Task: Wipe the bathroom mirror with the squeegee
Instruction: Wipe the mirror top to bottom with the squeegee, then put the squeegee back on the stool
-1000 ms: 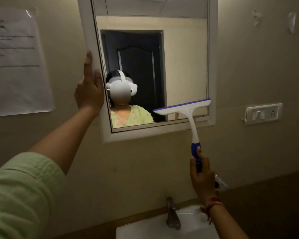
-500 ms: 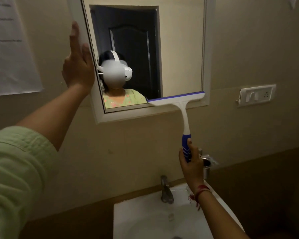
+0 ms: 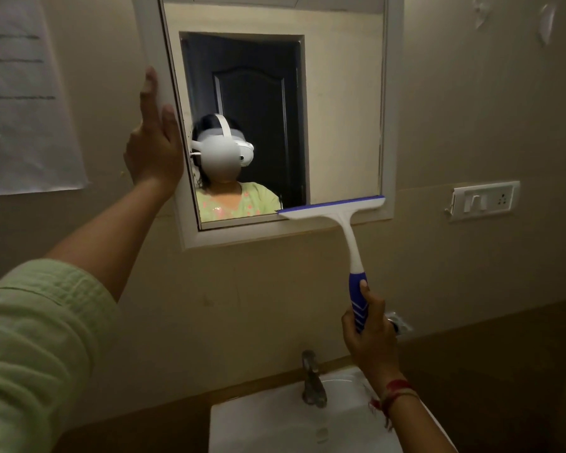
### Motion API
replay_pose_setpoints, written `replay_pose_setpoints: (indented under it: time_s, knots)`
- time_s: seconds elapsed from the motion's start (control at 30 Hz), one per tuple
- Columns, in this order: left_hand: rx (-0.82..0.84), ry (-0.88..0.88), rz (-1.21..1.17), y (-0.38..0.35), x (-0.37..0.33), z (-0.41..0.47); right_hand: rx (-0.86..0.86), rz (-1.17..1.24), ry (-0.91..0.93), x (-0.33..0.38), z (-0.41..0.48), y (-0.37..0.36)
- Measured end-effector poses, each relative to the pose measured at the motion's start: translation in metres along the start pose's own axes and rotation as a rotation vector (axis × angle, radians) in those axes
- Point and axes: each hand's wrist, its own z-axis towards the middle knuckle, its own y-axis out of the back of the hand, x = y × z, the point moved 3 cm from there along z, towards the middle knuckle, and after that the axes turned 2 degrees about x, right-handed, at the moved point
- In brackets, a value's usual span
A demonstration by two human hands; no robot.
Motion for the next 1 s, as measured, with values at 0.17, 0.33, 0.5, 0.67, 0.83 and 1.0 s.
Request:
replay_pose_setpoints:
  time_s: [0.17,0.33,0.5,0.67,0.83,1.0]
  knots:
    - [0.004,-0.035,0.009,0.001,-0.001,-0.001,-0.094,0.107,0.097,0.029,0.005,0.013]
    - [0.047,-0.034,0.039,0.004,-0.005,0.0,-0.12,0.262,0.122,0.06,0.028,0.025]
    - [0.096,-0.037,0.067,0.006,-0.007,0.001,-0.028,0.331,0.127,0.077,0.038,0.038]
    - [0.145,-0.042,0.11,0.009,-0.008,0.002,0.07,0.351,0.142,0.08,0.031,0.05]
    - [0.184,-0.007,0.069,0.024,0.008,-0.038,0.143,0.442,0.119,0.084,0.015,0.059]
    - [0.328,0.177,0.02,0.052,0.04,-0.12,0.304,0.491,0.077,0.085,0.002,0.055]
